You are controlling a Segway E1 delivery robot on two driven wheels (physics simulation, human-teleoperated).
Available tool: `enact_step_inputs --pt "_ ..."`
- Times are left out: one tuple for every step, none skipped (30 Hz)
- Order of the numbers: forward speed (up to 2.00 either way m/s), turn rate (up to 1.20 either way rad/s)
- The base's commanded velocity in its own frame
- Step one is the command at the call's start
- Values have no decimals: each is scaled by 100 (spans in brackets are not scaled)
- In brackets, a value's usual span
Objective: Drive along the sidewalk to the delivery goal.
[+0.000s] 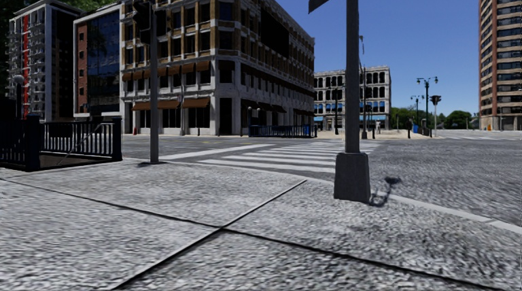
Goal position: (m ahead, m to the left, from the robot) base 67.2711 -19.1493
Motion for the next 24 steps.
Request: enact_step_inputs --pt "200 63" --pt "200 63" --pt "200 61" --pt "200 57" --pt "200 50" --pt "200 32" --pt "200 17" --pt "200 17" --pt "200 11" --pt "200 8" --pt "200 6" --pt "200 3" --pt "200 3" --pt "200 1" --pt "200 0" --pt "200 0" --pt "200 0" --pt "200 0" --pt "200 0" --pt "200 0" --pt "200 0" --pt "200 0" --pt "200 0" --pt "200 0"
